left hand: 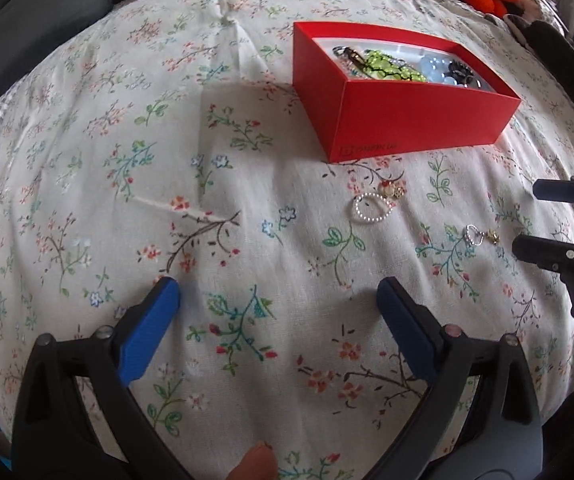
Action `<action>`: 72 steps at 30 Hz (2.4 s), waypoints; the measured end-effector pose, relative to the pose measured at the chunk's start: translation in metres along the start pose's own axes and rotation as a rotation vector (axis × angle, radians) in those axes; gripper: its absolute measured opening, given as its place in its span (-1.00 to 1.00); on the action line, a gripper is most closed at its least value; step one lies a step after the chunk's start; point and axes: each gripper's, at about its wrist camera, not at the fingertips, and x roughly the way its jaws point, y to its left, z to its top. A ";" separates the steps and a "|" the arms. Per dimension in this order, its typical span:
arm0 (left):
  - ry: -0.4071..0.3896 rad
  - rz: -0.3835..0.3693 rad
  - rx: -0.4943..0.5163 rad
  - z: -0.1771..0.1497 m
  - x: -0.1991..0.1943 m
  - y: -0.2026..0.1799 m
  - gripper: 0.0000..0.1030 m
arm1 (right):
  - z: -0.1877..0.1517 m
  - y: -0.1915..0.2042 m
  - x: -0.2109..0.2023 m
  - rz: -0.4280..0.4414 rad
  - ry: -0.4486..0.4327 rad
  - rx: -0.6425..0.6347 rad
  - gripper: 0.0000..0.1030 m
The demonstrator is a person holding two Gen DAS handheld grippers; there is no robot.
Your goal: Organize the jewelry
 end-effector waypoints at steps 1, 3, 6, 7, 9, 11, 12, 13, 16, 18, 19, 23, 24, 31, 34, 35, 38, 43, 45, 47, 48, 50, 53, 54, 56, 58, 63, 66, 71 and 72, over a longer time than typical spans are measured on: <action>-0.011 -0.001 0.008 0.000 0.001 -0.001 0.92 | -0.001 0.002 0.001 0.002 -0.003 -0.009 0.58; -0.028 -0.003 0.027 0.000 0.003 -0.004 0.92 | -0.003 0.007 0.003 -0.002 -0.014 -0.031 0.58; -0.047 -0.009 0.042 0.001 0.006 -0.006 0.92 | -0.005 0.018 0.005 -0.012 -0.036 -0.080 0.58; -0.049 -0.013 0.045 0.003 0.007 -0.007 0.92 | -0.006 0.022 0.006 -0.017 -0.041 -0.101 0.58; -0.052 -0.037 0.050 0.006 0.007 -0.009 0.92 | -0.008 0.030 0.008 -0.030 -0.048 -0.130 0.58; -0.047 -0.063 0.054 0.009 0.008 -0.013 0.92 | -0.009 0.036 0.008 -0.034 -0.054 -0.156 0.58; -0.045 -0.087 0.058 0.010 0.008 -0.015 0.92 | -0.009 0.038 0.007 -0.030 -0.054 -0.165 0.58; -0.044 -0.109 0.066 0.011 0.007 -0.019 0.92 | -0.008 0.039 0.007 -0.023 -0.054 -0.174 0.58; -0.043 -0.125 0.095 0.011 0.007 -0.029 0.72 | -0.009 0.044 0.003 0.006 -0.064 -0.184 0.58; -0.040 -0.143 0.096 0.014 0.008 -0.033 0.53 | -0.011 0.048 0.002 0.029 -0.067 -0.191 0.58; -0.042 -0.146 0.092 0.014 0.007 -0.034 0.44 | -0.013 0.050 0.001 0.036 -0.068 -0.195 0.57; -0.040 -0.159 0.062 0.022 0.010 -0.032 0.13 | -0.013 0.051 0.003 0.074 -0.067 -0.207 0.46; -0.039 -0.162 0.056 0.023 0.011 -0.032 0.07 | -0.014 0.052 0.004 0.081 -0.063 -0.203 0.38; -0.043 -0.162 0.062 0.025 0.012 -0.037 -0.19 | -0.011 0.045 0.009 0.090 -0.063 -0.156 0.22; -0.044 -0.167 0.062 0.025 0.012 -0.036 -0.30 | -0.010 0.044 0.010 0.090 -0.067 -0.153 0.16; -0.044 -0.167 0.064 0.025 0.012 -0.036 -0.32 | -0.011 0.043 0.010 0.090 -0.067 -0.153 0.14; -0.044 -0.172 0.072 0.024 0.011 -0.037 -0.43 | -0.010 0.039 0.010 0.097 -0.070 -0.144 0.04; -0.040 -0.189 0.075 0.021 0.009 -0.035 -0.59 | -0.009 0.033 0.010 0.103 -0.075 -0.135 -0.13; -0.036 -0.195 0.072 0.021 0.009 -0.034 -0.64 | -0.009 0.033 0.011 0.098 -0.076 -0.137 -0.15; -0.034 -0.195 0.074 0.020 0.009 -0.034 -0.67 | -0.008 0.035 0.012 0.092 -0.077 -0.139 -0.18; -0.034 -0.194 0.074 0.020 0.008 -0.035 -0.69 | -0.007 0.036 0.012 0.091 -0.076 -0.140 -0.20; -0.031 -0.192 0.078 0.020 0.008 -0.036 -0.73 | -0.006 0.037 0.013 0.090 -0.076 -0.142 -0.24; -0.024 -0.193 0.077 0.020 0.008 -0.036 -0.79 | -0.004 0.038 0.015 0.095 -0.074 -0.146 -0.33; -0.022 -0.194 0.077 0.019 0.008 -0.036 -0.82 | -0.004 0.039 0.015 0.097 -0.073 -0.147 -0.38; -0.018 -0.194 0.075 0.019 0.008 -0.036 -0.85 | -0.003 0.040 0.016 0.104 -0.071 -0.149 -0.45; -0.016 -0.193 0.073 0.019 0.008 -0.036 -0.88 | -0.002 0.041 0.017 0.113 -0.068 -0.152 -0.57; 0.003 -0.194 0.050 0.021 0.007 -0.036 -0.92 | 0.002 0.042 0.019 0.137 -0.055 -0.151 -0.83; 0.012 -0.187 0.047 0.021 0.006 -0.037 -0.93 | 0.004 0.041 0.018 0.146 -0.045 -0.144 -0.86; 0.051 -0.193 0.016 0.022 0.005 -0.036 -0.94 | 0.004 0.037 0.015 0.157 -0.033 -0.130 -0.86; 0.064 -0.197 0.004 0.023 0.005 -0.035 -0.94 | 0.003 0.035 0.014 0.160 -0.030 -0.126 -0.86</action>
